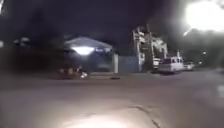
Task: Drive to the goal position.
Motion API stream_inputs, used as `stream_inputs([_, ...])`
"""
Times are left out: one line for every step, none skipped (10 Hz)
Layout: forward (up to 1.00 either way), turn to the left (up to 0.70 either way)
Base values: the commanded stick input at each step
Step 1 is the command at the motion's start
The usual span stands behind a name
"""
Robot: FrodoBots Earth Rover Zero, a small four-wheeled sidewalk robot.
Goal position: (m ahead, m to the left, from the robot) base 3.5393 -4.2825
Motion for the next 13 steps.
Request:
stream_inputs([0.00,-0.50])
stream_inputs([0.00,-0.50])
stream_inputs([0.00,-0.50])
stream_inputs([0.00,-0.50])
stream_inputs([0.00,-0.50])
stream_inputs([0.00,-0.50])
stream_inputs([0.00,-0.50])
stream_inputs([0.00,-0.50])
stream_inputs([0.00,-0.50])
stream_inputs([0.00,-0.49])
stream_inputs([0.00,-0.31])
stream_inputs([0.00,0.00])
stream_inputs([0.00,0.00])
